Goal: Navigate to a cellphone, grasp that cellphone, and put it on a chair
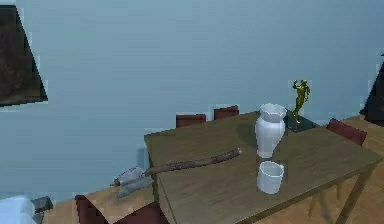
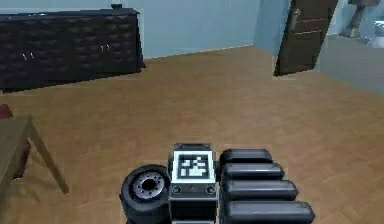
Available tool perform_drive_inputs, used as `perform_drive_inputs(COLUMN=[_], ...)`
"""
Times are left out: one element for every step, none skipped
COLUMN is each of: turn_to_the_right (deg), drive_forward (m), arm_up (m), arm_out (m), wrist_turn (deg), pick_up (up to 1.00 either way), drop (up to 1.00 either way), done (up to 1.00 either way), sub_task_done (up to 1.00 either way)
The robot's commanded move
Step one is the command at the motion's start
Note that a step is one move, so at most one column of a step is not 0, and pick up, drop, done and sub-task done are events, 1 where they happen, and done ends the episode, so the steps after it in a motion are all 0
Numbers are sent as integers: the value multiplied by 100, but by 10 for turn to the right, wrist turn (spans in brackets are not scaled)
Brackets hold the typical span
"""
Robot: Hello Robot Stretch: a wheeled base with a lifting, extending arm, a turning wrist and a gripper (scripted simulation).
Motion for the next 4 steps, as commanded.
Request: perform_drive_inputs(turn_to_the_right=[-60, 450, 450, 450], drive_forward=[0, 0, 0, 0], arm_up=[0, 0, 0, 0], arm_out=[0, 0, 0, 0], wrist_turn=[0, 0, 0, 0], pick_up=[0, 0, 0, 0], drop=[0, 0, 0, 0], done=[0, 0, 0, 0], sub_task_done=[0, 0, 0, 0])
